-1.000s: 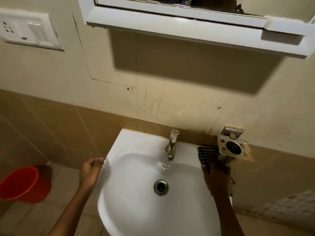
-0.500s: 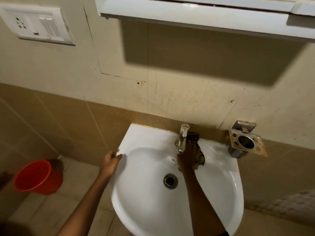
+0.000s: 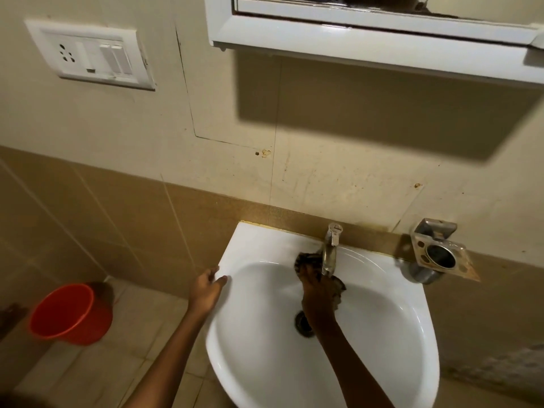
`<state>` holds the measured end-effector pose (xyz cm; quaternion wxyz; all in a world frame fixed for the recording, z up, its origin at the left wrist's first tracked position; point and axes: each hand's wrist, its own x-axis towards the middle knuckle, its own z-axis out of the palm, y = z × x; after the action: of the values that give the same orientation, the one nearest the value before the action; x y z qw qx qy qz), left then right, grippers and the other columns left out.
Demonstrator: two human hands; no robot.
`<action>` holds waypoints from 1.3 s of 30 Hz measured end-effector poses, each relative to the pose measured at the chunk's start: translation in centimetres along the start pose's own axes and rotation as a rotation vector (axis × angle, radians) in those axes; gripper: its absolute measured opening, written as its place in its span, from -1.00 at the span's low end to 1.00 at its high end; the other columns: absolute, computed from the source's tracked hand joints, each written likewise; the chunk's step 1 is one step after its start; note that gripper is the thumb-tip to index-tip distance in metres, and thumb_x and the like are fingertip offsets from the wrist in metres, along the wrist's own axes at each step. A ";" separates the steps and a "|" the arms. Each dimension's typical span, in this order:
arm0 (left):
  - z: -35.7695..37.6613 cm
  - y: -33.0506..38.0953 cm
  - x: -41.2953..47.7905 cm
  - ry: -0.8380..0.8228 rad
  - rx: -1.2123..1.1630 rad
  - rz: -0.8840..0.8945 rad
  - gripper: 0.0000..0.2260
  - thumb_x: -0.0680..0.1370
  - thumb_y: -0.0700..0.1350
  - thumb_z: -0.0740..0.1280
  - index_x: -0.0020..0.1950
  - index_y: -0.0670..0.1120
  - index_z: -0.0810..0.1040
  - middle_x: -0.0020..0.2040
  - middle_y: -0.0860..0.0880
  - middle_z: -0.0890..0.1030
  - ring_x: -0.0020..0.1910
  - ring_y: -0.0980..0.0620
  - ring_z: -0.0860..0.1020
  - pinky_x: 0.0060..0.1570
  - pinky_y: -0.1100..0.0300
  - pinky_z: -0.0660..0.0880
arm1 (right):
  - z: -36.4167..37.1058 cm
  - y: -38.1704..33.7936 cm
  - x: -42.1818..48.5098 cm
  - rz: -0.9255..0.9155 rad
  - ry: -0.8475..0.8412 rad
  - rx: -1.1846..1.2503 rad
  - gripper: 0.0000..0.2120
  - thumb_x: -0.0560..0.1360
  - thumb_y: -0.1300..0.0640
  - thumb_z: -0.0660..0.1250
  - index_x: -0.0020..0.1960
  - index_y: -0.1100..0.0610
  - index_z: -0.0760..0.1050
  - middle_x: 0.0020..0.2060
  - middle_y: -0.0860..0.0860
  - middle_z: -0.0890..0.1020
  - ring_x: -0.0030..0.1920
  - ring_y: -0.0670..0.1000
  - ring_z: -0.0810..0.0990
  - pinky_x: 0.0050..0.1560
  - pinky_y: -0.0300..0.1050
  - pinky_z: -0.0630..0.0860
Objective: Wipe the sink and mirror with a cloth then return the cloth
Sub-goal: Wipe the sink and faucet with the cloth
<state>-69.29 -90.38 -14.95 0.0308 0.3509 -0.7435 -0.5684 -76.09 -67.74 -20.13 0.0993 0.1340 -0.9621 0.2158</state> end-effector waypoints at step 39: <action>-0.1 -2.0 1.1 -0.037 0.126 0.106 -0.63 0.51 -0.13 0.31 0.30 -0.18 0.41 0.31 -0.21 0.48 0.29 -0.18 0.44 0.31 -0.07 0.38 | -4.2 -7.9 -15.4 -0.428 -0.709 0.545 -0.61 0.38 0.39 0.34 0.16 0.11 0.59 0.35 0.03 0.47 0.38 0.07 0.39 0.39 0.02 0.24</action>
<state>-69.10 -91.31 -16.98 0.0250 0.3014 -0.7959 -0.5244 -58.60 -69.50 -17.15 -0.2309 0.4147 -0.7961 0.3754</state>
